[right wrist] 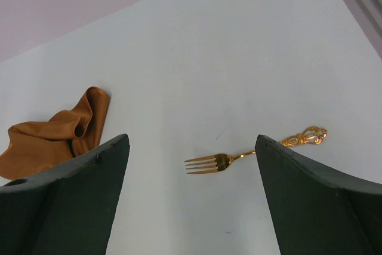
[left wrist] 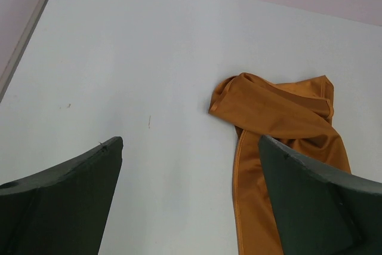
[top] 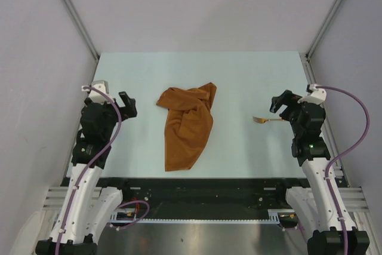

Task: Fold the napkin, place the utensils inside, and roll it up
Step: Flatten the napkin out

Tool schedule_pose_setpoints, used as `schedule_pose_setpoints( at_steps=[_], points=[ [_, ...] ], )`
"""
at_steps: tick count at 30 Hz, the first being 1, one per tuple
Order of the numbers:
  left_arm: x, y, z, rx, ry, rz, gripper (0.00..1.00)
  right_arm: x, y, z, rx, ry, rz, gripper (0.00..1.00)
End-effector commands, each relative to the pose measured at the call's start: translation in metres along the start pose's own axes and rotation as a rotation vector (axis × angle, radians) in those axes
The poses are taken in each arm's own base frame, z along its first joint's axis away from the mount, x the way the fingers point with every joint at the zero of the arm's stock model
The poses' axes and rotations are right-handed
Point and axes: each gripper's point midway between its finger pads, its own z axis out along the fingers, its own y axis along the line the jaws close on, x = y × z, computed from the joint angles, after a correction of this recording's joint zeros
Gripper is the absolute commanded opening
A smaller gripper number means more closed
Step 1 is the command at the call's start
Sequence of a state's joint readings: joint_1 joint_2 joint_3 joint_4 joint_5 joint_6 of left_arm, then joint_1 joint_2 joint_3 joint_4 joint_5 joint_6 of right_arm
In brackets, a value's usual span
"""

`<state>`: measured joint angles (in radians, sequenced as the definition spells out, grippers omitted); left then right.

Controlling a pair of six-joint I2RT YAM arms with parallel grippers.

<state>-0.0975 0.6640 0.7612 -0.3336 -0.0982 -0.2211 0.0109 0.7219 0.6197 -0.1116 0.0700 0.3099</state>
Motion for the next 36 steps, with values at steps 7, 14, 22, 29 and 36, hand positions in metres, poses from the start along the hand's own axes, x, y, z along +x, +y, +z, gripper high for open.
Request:
schedule_pose_setpoints(
  at_steps=[7, 14, 22, 29, 36],
  points=[
    [0.006, -0.006, 0.004, 0.017, 0.033, -0.068, 1.00, -0.004, 0.039, 0.001, -0.155, 0.062, -0.007, 0.89],
    [0.047, -0.044, 0.009, 0.216, 0.164, -0.163, 0.97, 0.059, 0.109, 0.003, -0.276, 0.242, -0.104, 0.88],
    [0.126, -0.076, 0.000, 0.302, 0.315, -0.249, 0.95, 0.153, 0.179, 0.016, -0.365, 0.502, -0.197, 0.82],
    [0.169, -0.080, -0.009, 0.329, 0.392, -0.304, 0.94, 0.206, 0.216, 0.043, -0.365, 0.609, -0.313, 0.74],
    [0.205, -0.076, -0.022, 0.324, 0.474, -0.324, 0.93, 0.247, 0.224, 0.070, -0.300, 0.711, -0.379, 0.62]
  ],
)
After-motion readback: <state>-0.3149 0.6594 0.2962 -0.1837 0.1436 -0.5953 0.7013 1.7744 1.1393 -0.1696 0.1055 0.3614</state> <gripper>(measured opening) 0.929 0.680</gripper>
